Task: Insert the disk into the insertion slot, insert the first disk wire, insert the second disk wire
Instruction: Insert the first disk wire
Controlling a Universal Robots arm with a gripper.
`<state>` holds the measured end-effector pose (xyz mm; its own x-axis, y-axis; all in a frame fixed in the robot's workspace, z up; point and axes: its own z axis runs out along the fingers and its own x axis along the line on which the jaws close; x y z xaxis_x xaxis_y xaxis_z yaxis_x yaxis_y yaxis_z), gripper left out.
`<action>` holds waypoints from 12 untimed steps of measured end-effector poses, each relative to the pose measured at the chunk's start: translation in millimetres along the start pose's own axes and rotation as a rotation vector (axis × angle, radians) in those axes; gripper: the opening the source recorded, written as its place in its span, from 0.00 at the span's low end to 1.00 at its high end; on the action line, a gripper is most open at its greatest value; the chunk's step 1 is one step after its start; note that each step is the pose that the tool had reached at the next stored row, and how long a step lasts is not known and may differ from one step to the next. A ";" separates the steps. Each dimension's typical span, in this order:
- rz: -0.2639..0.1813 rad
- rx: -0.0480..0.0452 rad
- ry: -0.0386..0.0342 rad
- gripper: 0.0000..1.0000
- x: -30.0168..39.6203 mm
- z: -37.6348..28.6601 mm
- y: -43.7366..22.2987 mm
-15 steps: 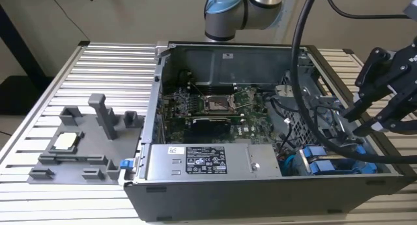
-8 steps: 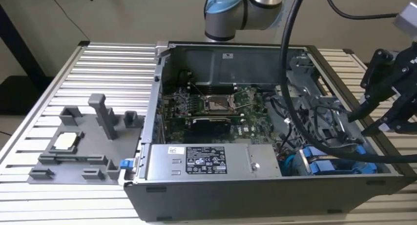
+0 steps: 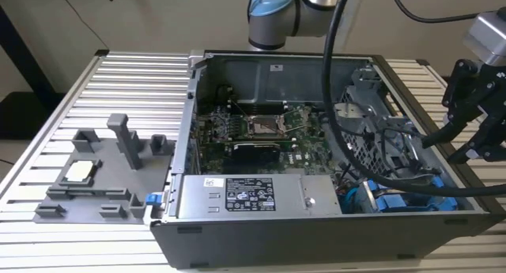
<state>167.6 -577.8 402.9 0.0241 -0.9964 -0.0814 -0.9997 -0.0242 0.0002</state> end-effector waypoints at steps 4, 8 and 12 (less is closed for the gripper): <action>-0.001 0.0142 -0.0018 0.41 -0.4 -2.4 6.3; 0.001 0.0230 -0.0018 0.41 -0.5 -2.6 9.6; 0.002 0.0289 -0.0016 0.41 -3.2 -2.4 11.8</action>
<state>155.7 -575.1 405.6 0.0226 -0.9963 -0.0831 -0.9994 -0.0203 -0.0285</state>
